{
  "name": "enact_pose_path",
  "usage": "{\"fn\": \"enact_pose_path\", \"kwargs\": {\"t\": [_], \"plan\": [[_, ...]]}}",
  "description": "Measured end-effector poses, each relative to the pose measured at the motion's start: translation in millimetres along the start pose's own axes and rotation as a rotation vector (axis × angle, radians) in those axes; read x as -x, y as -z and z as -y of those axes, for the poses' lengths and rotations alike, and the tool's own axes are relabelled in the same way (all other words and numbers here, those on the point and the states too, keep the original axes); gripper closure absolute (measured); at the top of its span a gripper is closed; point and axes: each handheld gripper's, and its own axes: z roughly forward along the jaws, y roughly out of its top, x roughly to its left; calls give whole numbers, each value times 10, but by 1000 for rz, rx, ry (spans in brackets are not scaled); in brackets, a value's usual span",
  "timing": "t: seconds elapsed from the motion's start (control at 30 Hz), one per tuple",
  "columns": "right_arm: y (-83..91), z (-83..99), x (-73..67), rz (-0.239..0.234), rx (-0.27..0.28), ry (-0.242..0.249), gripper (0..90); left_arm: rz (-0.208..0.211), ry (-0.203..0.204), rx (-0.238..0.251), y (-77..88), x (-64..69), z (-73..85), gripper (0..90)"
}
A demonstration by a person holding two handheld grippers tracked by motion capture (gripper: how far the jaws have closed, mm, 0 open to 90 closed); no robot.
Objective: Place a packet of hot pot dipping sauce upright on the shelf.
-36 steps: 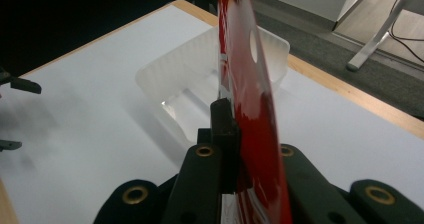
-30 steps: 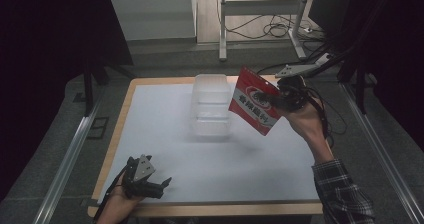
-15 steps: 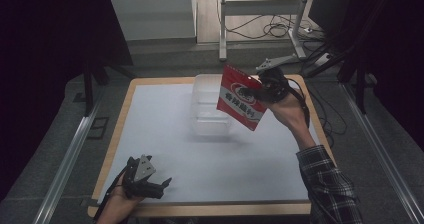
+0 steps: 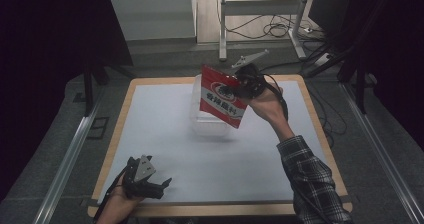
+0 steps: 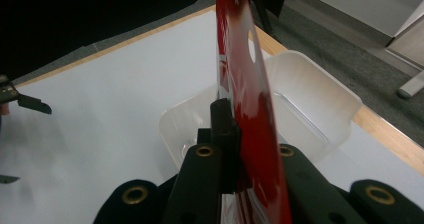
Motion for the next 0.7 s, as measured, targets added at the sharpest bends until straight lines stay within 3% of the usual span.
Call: {"fn": "enact_pose_path", "kwargs": {"t": [0.37,0.7], "plan": [[-322,-188,-92,-33,-12,26,877,2,2,3,0,3,1,30],[-553,-70,-54,-36,-51,-7,877,1,-3,-2,-1,8,0,30]]}}
